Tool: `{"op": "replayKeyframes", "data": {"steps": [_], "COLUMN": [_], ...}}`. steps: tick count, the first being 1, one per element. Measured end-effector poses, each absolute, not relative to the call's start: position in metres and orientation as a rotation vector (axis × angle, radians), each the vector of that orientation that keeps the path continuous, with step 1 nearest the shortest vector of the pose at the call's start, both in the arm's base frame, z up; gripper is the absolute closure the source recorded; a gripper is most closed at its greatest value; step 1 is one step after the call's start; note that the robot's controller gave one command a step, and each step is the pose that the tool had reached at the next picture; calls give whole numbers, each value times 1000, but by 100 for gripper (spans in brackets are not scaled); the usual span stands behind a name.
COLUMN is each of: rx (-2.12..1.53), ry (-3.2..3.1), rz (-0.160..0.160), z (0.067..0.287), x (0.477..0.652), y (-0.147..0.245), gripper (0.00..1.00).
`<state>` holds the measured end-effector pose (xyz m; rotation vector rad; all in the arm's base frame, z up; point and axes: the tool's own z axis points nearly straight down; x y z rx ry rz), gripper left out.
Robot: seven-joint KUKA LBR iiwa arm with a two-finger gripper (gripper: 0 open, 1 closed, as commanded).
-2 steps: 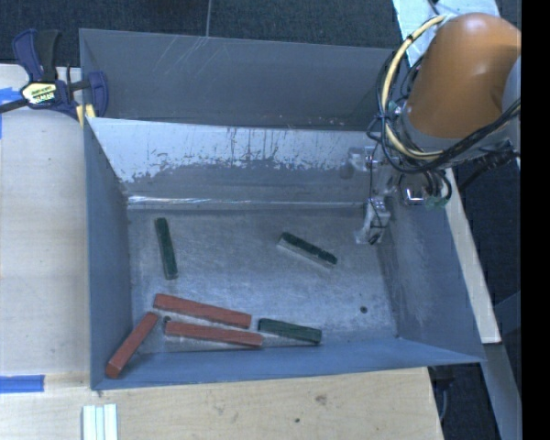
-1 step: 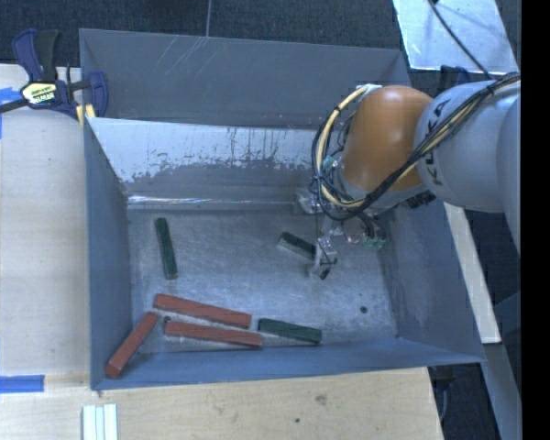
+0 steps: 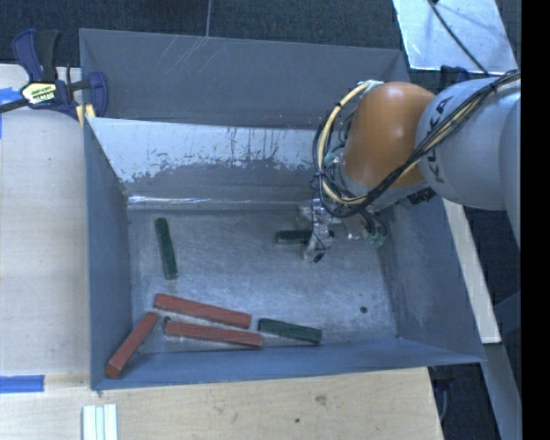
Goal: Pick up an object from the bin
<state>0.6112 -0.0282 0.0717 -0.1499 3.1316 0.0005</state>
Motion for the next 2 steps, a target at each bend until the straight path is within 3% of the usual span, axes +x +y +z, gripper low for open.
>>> {"op": "replayKeyframes", "data": {"steps": [1,2], "rx": [-195,-208], "ry": [3122,3121], "rz": [-1,-1], "z": [195,269], "x": [614,605], "y": [-3,-1], "gripper": [100,100]}}
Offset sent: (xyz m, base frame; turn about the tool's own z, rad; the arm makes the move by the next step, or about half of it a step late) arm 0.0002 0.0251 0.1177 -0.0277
